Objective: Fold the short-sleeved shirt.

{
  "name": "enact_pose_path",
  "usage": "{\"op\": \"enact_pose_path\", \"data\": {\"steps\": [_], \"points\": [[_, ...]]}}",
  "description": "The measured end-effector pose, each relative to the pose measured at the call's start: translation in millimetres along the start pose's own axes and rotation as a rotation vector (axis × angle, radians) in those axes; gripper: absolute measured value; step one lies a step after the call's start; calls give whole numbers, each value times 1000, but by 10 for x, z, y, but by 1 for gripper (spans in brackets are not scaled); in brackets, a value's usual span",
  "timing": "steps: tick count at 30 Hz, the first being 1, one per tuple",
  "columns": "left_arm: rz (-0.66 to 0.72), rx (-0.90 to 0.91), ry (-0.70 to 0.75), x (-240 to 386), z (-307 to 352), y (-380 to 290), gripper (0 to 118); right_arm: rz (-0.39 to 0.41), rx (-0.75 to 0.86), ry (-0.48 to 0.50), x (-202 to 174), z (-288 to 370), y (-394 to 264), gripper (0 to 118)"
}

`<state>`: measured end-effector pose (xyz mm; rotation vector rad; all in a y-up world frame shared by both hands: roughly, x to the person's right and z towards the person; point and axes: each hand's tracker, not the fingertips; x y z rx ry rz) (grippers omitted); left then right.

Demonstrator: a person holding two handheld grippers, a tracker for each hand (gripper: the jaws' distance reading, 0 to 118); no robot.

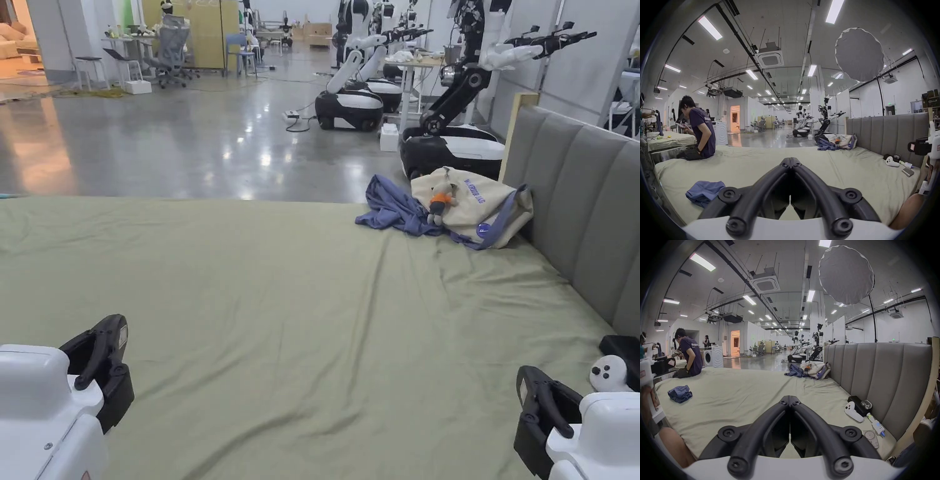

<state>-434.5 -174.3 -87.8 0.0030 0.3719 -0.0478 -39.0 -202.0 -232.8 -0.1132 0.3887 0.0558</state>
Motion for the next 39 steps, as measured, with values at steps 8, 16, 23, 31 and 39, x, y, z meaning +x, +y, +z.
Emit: {"op": "enact_pose_path", "data": {"steps": [8, 16, 23, 31, 39], "points": [[77, 19, 49, -61, 95, -86, 118, -97, 38, 22, 4, 114, 11, 118], [333, -19, -80, -286, 34, 231, 118, -71, 75, 3, -87, 35, 50, 118], [390, -147, -7, 27, 15, 597, 118, -58, 56, 26, -111, -1, 54, 118], [210, -159, 30, 22, -142, 448, 118, -35, 58, 57, -171, -22, 90, 118], [278, -138, 60, 19, -148, 470, 118, -19, 78, 44, -208, -28, 144, 118]]}}
